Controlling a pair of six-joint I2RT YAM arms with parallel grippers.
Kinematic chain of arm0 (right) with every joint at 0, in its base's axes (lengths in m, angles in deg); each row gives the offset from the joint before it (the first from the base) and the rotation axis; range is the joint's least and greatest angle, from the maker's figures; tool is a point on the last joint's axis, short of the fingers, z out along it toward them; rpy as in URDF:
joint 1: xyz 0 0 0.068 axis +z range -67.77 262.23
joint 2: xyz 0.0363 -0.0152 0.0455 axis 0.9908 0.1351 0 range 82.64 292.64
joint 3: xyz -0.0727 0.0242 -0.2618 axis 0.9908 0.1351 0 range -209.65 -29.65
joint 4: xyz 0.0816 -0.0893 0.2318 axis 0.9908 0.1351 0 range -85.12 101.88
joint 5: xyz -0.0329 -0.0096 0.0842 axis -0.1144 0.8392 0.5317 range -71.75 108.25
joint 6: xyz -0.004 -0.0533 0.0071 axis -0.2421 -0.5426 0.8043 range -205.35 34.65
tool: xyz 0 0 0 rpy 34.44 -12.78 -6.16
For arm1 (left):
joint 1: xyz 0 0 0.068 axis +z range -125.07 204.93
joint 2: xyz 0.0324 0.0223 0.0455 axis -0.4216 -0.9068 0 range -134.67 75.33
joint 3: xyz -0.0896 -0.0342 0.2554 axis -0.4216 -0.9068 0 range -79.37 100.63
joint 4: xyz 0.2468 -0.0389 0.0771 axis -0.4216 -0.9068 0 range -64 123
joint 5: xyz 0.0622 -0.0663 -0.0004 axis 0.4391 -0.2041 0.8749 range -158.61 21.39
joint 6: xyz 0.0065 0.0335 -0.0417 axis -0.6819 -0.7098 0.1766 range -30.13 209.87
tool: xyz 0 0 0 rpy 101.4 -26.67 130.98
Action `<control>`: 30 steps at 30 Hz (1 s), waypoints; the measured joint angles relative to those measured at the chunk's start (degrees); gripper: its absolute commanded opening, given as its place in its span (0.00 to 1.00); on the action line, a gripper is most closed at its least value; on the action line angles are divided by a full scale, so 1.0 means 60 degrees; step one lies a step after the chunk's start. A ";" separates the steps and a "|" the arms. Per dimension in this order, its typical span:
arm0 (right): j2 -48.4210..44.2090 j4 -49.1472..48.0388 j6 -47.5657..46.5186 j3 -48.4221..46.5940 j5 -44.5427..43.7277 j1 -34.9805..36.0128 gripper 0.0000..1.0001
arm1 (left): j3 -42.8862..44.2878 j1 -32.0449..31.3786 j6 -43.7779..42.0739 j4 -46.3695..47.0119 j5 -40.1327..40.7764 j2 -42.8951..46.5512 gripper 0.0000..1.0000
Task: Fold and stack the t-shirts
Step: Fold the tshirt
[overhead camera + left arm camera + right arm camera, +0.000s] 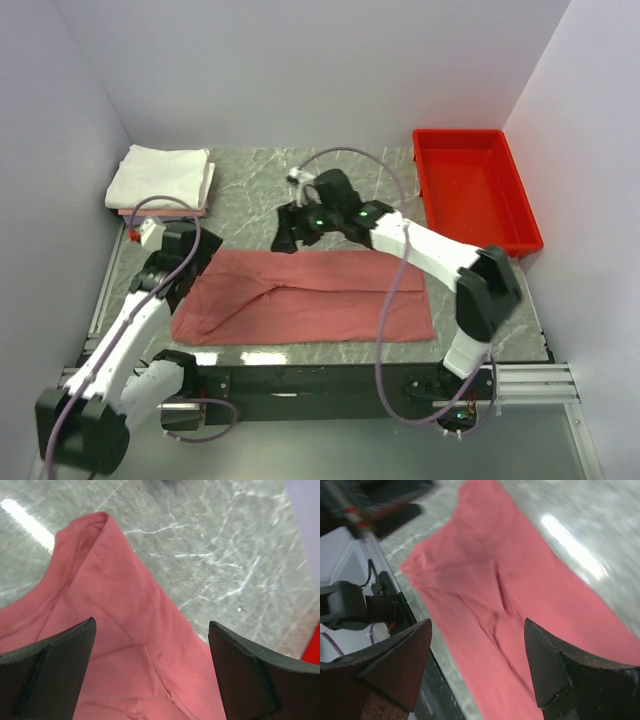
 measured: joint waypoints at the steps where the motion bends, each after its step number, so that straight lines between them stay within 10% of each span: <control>1: 0.0510 -0.0080 -0.0160 -0.0444 0.0208 0.0146 0.79 | 0.0080 0.0171 -0.0233 0.0251 -0.0226 -0.0441 0.99; 15: 0.4947 0.0401 -0.0994 -0.4058 0.0962 0.1137 0.61 | 0.0091 0.2251 -0.1814 0.2626 -0.3923 -0.4054 1.00; 30: 0.6375 0.0903 -0.1111 -0.5140 0.1031 0.1220 0.56 | -0.0270 0.2991 -0.2091 0.3246 -0.4768 -0.4575 1.00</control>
